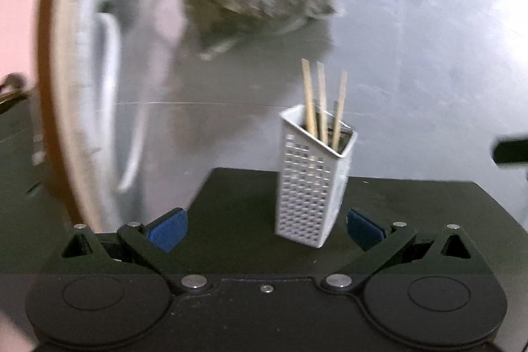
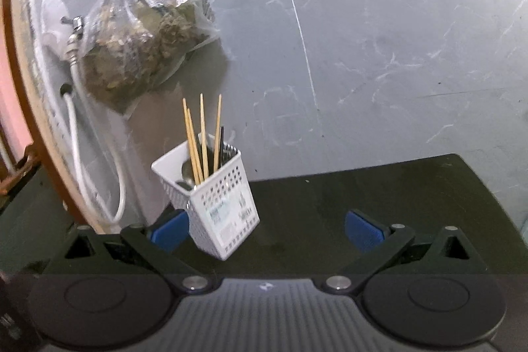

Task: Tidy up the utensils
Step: 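Set the basket down on the table with the left gripper and withdraw both tools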

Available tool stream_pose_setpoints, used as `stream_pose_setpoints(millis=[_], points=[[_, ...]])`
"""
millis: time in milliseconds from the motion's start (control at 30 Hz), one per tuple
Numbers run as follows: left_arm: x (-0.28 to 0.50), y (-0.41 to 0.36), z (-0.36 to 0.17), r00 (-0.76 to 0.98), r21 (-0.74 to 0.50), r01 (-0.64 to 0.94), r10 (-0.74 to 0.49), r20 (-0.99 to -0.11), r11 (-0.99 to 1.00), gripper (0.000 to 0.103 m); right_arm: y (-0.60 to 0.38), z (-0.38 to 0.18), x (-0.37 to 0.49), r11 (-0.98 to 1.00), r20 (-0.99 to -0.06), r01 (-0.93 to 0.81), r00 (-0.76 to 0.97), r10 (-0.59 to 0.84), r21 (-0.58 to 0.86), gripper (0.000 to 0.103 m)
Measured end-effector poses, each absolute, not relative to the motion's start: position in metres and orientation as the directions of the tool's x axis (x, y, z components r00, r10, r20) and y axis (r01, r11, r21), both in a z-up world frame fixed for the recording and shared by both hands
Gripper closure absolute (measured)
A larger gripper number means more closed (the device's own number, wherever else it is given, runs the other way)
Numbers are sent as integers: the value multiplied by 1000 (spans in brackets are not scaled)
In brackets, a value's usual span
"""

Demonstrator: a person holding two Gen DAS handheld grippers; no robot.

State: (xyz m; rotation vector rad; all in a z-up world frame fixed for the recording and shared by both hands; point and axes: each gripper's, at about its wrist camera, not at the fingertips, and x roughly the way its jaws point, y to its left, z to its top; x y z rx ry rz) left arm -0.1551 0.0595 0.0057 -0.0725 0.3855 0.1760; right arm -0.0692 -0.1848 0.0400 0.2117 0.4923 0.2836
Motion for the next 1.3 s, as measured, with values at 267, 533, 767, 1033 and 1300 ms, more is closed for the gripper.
stream_pose_setpoints(millis=[267,533,767,1033,1300], points=[[-229,37,26,894,-70,-286,240,-380,956,1,-216,36,-119,938,-467,-248,818,337,243,0],[-256,27,38,879,-73,-293,238,-413,953,1,-235,27,-150,944,-513,-221,796,320,245,0],[-260,23,35,872,-66,-239,184,-453,969,1,-236,17,-166,955,-556,-172,782,281,241,0],[-250,23,29,863,-33,-189,150,-482,981,1,-226,16,-167,964,-573,-136,782,245,228,0],[-242,29,28,858,-32,-170,132,-497,985,1,-220,14,-162,968,-584,-112,780,225,223,0]])
